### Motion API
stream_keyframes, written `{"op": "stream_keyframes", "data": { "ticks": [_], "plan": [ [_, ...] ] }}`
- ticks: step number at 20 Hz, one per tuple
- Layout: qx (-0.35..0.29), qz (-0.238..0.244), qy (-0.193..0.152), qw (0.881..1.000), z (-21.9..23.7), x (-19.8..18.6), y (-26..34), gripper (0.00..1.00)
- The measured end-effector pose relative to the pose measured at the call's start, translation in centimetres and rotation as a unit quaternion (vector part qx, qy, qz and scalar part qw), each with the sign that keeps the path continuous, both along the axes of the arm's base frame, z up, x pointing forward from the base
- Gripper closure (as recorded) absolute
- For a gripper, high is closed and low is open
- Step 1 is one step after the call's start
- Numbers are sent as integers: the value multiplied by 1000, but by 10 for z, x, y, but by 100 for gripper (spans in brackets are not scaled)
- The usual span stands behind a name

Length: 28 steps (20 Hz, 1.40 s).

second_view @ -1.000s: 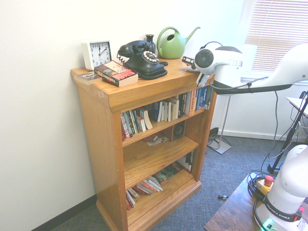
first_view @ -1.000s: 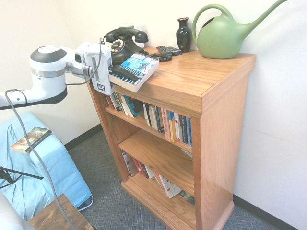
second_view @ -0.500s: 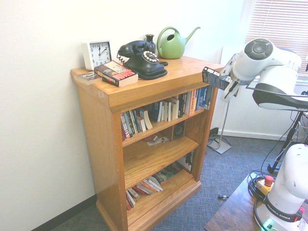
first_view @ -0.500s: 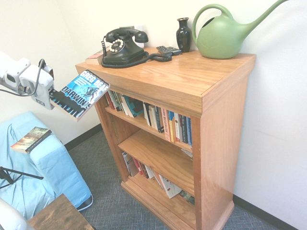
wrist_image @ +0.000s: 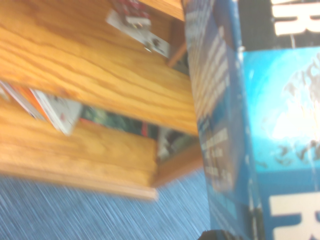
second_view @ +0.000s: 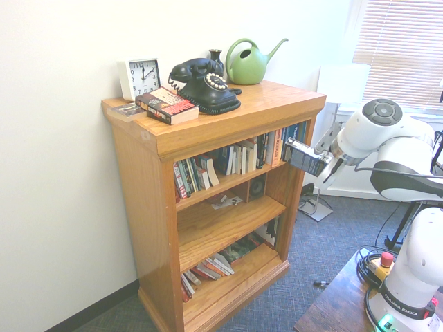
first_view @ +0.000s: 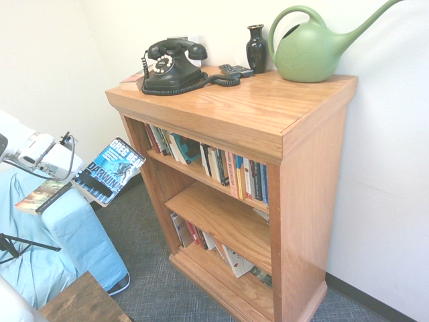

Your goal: Put the book on the shelf

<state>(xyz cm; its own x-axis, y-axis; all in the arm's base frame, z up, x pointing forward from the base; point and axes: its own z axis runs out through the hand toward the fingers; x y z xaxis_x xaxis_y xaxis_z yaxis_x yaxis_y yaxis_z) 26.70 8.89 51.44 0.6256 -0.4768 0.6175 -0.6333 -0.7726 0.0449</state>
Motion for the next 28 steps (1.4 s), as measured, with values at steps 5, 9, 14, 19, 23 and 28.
{"op": "stream_keyframes", "data": {
  "ticks": [5, 9, 14, 19, 23, 28],
  "plan": [
    [44, 47, -11, 998, -28, 54, -9, 100],
    [63, 73, -27, 995, -58, 98, -14, 100],
    [50, 108, -50, 992, -84, 127, 1, 100],
    [44, 99, -74, 991, -93, 152, -3, 100],
    [42, 103, -90, 990, -92, 170, 13, 100],
    [50, 104, -101, 988, -89, 191, 34, 100]
  ]
}}
